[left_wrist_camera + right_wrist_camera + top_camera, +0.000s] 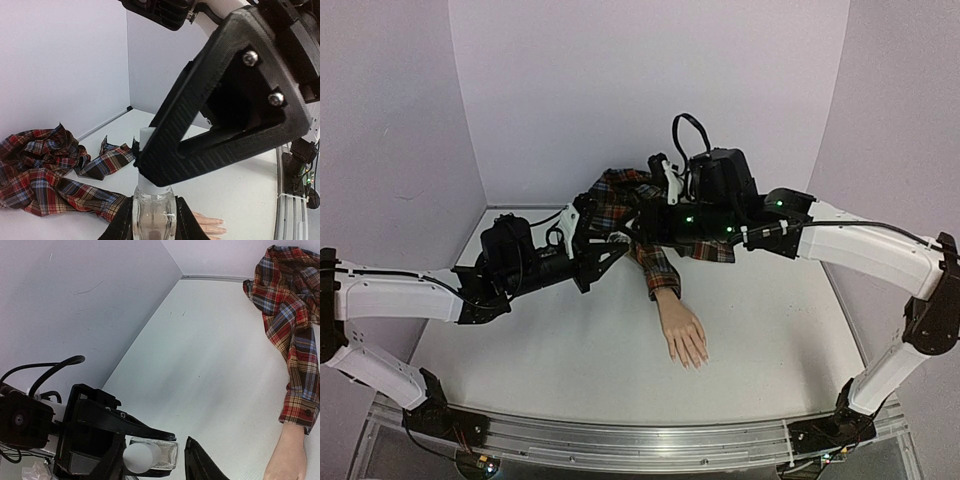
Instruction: Paint the nails
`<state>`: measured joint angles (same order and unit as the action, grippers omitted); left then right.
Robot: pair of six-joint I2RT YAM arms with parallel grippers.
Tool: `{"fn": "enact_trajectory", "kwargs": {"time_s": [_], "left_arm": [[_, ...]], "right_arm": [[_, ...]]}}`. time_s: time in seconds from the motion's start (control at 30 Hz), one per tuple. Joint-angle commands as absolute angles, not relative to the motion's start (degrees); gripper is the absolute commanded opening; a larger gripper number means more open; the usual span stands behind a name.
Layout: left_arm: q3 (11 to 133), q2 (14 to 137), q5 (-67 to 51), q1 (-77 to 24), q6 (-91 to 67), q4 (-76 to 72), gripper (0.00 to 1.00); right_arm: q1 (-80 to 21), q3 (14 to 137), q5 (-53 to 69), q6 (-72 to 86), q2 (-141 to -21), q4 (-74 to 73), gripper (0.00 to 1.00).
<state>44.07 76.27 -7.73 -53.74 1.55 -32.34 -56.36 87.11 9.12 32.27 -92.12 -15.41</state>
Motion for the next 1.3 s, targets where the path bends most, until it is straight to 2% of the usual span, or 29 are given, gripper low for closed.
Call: {"fn": "enact_trajectory", "kwargs": {"time_s": [0.0,0.1,0.2,0.23,0.37,0.43,0.5,0.57,0.7,0.73,0.8,0.9,1.03,1.27], "left_arm": [[45.39,76.77,-7.26,-54.07,1.97,-33.40,0.00],[45.57,76.69,-9.26,-54.07,1.60,-33.27,0.00],[45.26,75.75,-17.09,-53.80,1.74,-33.30,0.00],[45.21,75.22,-20.90,-53.43,1.60,-33.14,0.00],[46.11,75.55,-50.05,-47.15,-8.37,-36.56,0.00],[46.95,77.44,-59.41,-45.57,-13.81,-40.00,0.00],[47.69,78.08,-60.44,-45.28,-14.36,-38.58,0.00],[47.06,77.54,-57.42,-45.31,-12.99,-37.65,0.00],[45.89,75.95,-47.12,-45.37,-9.47,-35.19,0.00],[45.70,75.75,-44.73,-45.39,-8.39,-34.50,0.00],[45.76,75.24,-40.33,-45.39,-6.13,-32.20,0.00],[45.71,74.72,-36.58,-45.45,-3.15,-30.08,0.00],[45.97,74.11,-34.46,-45.45,-0.85,-27.85,0.00],[45.76,73.66,-34.66,-45.46,-0.81,-27.92,0.00]], "right_arm": [[-56.79,90.92,8.42,32.19,-94.40,-16.32,0.31],[-56.82,91.13,10.07,30.74,-94.68,-16.35,0.19],[-56.77,90.08,15.99,24.81,-93.33,-16.10,0.02],[-56.75,88.92,18.97,21.39,-92.18,-15.99,0.00],[-56.61,81.93,43.53,2.39,-87.27,-15.96,0.00],[-56.60,80.98,46.31,-0.14,-86.18,-16.93,0.00],[-56.65,81.56,46.18,-1.85,-86.14,-19.05,0.00],[-56.66,81.01,43.44,-1.17,-85.40,-19.11,0.08],[-56.62,81.02,32.25,4.32,-83.27,-18.84,0.56],[-56.66,81.01,28.25,6.10,-82.37,-18.77,0.63],[-56.63,81.30,21.46,10.52,-81.15,-18.71,0.72],[-56.65,82.77,18.67,17.98,-81.79,-18.72,0.73],[-56.67,86.02,20.72,25.40,-85.87,-20.56,0.67],[-56.20,93.91,19.45,28.29,-92.76,-28.13,0.60]]}}
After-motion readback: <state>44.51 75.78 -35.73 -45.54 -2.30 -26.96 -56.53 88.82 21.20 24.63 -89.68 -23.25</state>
